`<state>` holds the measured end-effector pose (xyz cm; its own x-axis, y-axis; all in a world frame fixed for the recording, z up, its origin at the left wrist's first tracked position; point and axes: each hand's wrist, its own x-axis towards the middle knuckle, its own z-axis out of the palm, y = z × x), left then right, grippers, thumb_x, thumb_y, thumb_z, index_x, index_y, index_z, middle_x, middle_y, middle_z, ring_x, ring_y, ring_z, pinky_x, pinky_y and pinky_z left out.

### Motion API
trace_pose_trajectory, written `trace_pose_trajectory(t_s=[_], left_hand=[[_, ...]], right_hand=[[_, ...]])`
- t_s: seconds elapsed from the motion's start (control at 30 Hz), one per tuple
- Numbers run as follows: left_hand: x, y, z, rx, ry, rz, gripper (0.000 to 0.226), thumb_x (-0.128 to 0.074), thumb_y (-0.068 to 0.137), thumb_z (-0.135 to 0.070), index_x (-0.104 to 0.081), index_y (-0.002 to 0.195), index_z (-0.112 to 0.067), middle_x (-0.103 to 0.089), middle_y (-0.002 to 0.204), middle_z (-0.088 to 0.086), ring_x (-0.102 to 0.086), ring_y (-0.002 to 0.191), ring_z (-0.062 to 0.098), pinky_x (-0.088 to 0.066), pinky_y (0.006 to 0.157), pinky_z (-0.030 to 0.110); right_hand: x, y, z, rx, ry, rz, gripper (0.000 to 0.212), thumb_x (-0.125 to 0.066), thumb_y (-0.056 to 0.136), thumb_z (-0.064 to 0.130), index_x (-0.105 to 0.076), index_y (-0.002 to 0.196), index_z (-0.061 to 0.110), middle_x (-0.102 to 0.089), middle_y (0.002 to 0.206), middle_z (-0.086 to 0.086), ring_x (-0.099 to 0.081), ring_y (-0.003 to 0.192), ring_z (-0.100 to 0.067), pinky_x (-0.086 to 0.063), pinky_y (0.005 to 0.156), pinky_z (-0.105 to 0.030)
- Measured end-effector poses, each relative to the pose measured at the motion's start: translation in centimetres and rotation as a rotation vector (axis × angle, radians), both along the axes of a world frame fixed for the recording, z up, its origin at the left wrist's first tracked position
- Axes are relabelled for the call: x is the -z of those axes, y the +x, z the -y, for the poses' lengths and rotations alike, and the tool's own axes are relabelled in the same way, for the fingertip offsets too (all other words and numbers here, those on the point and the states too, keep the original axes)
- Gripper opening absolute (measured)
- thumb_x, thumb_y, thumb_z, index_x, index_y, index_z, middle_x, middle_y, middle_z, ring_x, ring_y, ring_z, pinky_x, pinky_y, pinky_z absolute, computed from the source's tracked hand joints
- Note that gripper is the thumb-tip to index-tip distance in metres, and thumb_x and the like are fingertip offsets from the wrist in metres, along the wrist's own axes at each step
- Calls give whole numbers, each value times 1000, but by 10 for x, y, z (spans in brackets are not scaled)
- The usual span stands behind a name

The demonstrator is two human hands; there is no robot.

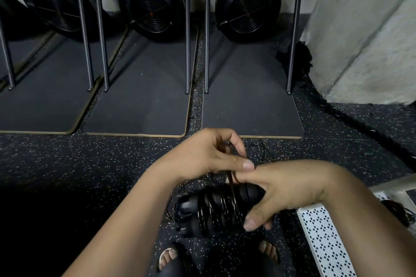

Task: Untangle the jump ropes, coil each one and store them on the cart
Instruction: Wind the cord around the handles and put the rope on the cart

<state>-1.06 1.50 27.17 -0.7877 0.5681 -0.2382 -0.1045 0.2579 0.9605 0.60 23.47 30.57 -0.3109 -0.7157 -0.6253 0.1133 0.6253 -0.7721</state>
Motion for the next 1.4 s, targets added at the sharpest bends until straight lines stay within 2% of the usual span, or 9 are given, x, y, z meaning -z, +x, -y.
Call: trace_pose_trajectory(t_s=[0.17,0.3,0.37,0.6,0.7,1.0,1.17,1.3,1.4], left_hand=[[-13,-1,0,-33,122,-2,26,-70,96,-42,-68,97,-16,-57,75,-2,-50,66,13,-40,59,23],[-10,-5,-3,-210,194,167,32,-69,100,-36,-64,101,-4,-60,82,8,-60,70,14,-51,66,21],[4,-1,1,-287,15,192,29,-67,101,-17,-55,86,5,-56,82,12,-57,78,16,-50,78,20],[-11,-1,-28,-539,172,14,27,-53,109,-21,-62,83,-22,-55,68,1,-47,66,18,-41,63,32],[-10,2,-30,-507,140,-23,23,-52,100,-39,-64,82,-32,-52,75,11,-38,72,24,-32,67,41],[-10,4,-31,-482,111,67,19,-50,109,-9,-66,100,-17,-54,84,13,-43,66,15,-36,57,32],[-3,6,-30,-447,78,13,29,-53,102,0,-75,111,-16,-77,106,21,-68,91,31,-55,88,47],[-4,10,-27,-382,13,-90,33,-58,98,10,-77,107,-17,-81,95,-9,-75,87,2,-58,77,19],[-5,11,-30,-417,54,-85,29,-62,98,10,-78,106,-13,-80,84,-13,-69,70,-6,-49,56,9]], right_hand=[[-17,1,-4,93,-349,158,68,-72,95,-10,-47,155,10,-74,107,-11,-67,85,-27,-60,81,-37],[-14,0,-7,244,-504,91,63,-73,95,5,-52,153,20,-72,98,-10,-67,77,-23,-52,69,-36],[-12,-2,-5,367,-575,90,50,-71,94,11,-57,142,11,-73,104,-15,-66,76,-23,-50,66,-30],[-3,-6,14,878,-719,160,41,-65,101,23,-64,136,1,-73,109,-17,-62,76,-20,-44,63,-28],[0,-7,19,981,-696,155,49,-63,99,24,-60,138,-5,-71,103,-12,-60,78,-21,-41,65,-31],[-2,-15,8,945,-544,23,56,-81,77,14,-64,128,-2,-79,103,-10,-73,85,-16,-58,69,-24],[-8,-14,0,901,-397,-2,79,-91,62,8,-54,132,8,-80,108,-14,-77,89,-26,-57,78,-37],[-13,-6,0,757,-360,-55,67,-85,75,0,-59,135,16,-79,106,-16,-74,87,-28,-52,57,-29],[-11,-7,-1,811,-365,-106,60,-87,80,5,-62,133,16,-76,108,-25,-67,89,-34,-48,68,-37]])
